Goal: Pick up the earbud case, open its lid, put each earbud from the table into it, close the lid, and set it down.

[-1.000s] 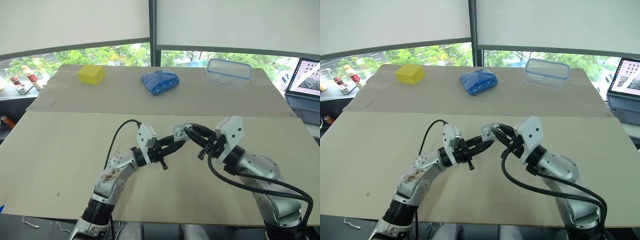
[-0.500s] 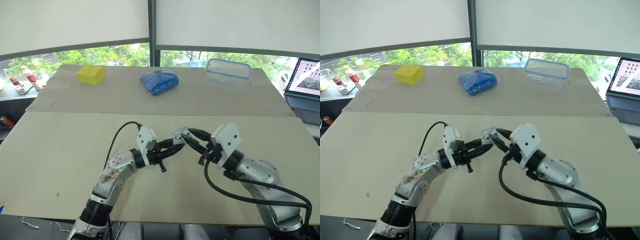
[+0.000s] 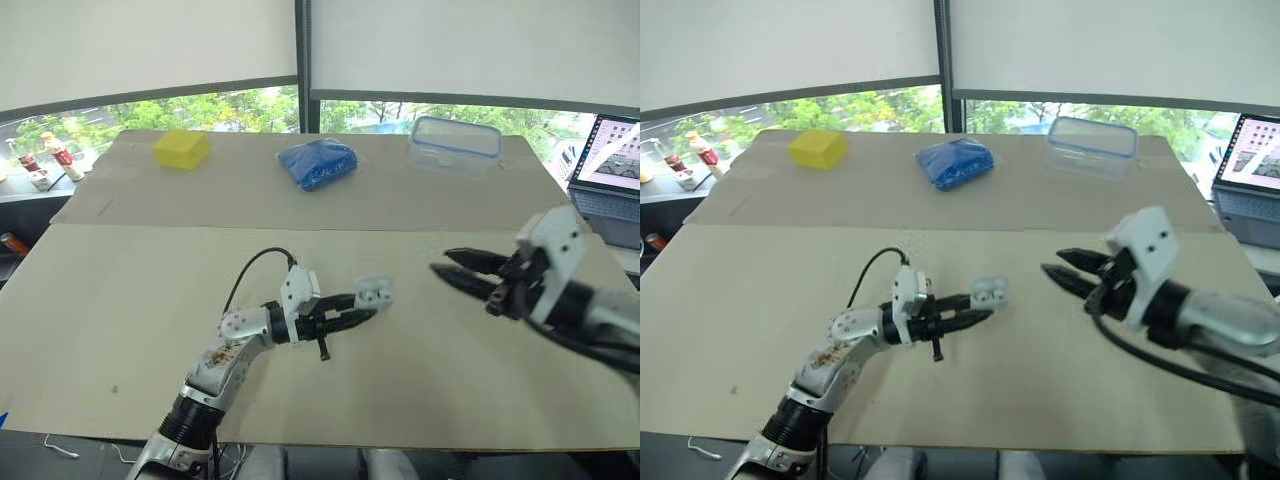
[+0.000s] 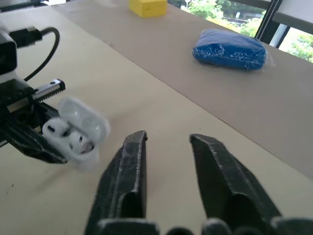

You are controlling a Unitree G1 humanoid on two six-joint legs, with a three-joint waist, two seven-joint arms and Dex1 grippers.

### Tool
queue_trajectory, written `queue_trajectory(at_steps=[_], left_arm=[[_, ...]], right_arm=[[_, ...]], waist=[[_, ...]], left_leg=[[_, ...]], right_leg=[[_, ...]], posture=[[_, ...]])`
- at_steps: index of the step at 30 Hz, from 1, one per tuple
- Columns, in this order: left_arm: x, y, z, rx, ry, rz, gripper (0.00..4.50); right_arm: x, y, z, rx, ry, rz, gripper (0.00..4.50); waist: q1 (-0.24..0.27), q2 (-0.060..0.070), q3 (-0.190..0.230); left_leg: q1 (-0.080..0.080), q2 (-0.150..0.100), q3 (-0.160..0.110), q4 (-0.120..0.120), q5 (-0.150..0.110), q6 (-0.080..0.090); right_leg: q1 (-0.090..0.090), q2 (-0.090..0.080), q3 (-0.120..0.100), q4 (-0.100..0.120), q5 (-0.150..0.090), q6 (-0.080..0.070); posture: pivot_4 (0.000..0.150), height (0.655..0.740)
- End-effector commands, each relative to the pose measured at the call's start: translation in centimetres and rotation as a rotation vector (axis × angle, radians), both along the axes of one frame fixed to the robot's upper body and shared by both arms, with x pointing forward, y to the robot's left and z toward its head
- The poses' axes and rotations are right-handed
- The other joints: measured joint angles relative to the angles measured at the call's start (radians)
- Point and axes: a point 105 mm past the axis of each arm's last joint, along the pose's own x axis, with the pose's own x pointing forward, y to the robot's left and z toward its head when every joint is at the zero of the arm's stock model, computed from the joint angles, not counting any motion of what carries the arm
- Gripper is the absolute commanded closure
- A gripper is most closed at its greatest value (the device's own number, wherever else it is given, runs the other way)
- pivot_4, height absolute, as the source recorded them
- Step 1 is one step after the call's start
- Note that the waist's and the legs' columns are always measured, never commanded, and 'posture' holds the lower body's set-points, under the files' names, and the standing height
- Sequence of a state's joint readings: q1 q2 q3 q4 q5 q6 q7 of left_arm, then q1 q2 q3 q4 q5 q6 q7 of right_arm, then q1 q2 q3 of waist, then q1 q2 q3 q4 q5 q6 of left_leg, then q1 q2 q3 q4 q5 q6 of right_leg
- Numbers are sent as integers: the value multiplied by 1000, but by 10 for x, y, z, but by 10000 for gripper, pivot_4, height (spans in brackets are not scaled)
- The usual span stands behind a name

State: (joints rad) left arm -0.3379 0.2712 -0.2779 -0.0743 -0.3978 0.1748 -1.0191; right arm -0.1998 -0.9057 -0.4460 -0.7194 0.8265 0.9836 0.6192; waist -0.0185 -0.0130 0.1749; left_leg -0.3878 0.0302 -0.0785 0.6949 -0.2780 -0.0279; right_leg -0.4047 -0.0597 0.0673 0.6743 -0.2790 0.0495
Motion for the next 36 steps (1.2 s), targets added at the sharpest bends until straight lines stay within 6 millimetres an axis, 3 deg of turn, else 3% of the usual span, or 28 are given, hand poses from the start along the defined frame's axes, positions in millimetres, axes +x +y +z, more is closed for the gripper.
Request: queue_trajectory(at_steps=[1,2,8,12,21,27,36], left_arm=[[-13,-13,11,-5,-76,-150,39719],[-14,-15,11,-1,-80,-173,39719],[-18,-23,8,3,-94,-233,39719],[-19,-24,5,4,-90,-228,39719],[-5,-21,5,-1,-18,-158,39719],[15,-25,5,30,300,-103,39719],[47,-29,-16,215,725,-8,39719]], right_arm=[[3,1,1,-64,62,63,42587],[5,3,-2,-80,92,88,45000],[5,25,-21,-119,224,244,45000],[-7,38,-23,-95,294,351,45000],[-40,35,-33,-120,429,421,45000],[-34,26,-34,-155,332,305,45000],[-35,21,-48,-168,274,213,45000]], waist=[[0,0,0],[0,0,0],[2,0,0],[4,0,0],[7,0,0],[5,0,0],[5,-1,1]], left_leg=[[0,0,0,0,0,0],[0,0,0,0,0,0],[-1,0,0,0,0,0],[-1,0,0,0,0,0],[-1,0,0,0,0,0],[-1,0,0,1,0,0],[-2,-1,0,0,0,0]], right_leg=[[0,0,0,0,0,0],[0,0,0,0,0,0],[0,0,0,-2,0,0],[-1,-1,0,-2,0,0],[0,-1,0,-2,0,0],[0,-1,0,-2,0,1],[-1,-1,0,-2,0,1]], posture=[[1500,6859],[1500,6859],[1500,6859],[1500,6859],[1500,6859],[1500,6859],[1500,6859]])
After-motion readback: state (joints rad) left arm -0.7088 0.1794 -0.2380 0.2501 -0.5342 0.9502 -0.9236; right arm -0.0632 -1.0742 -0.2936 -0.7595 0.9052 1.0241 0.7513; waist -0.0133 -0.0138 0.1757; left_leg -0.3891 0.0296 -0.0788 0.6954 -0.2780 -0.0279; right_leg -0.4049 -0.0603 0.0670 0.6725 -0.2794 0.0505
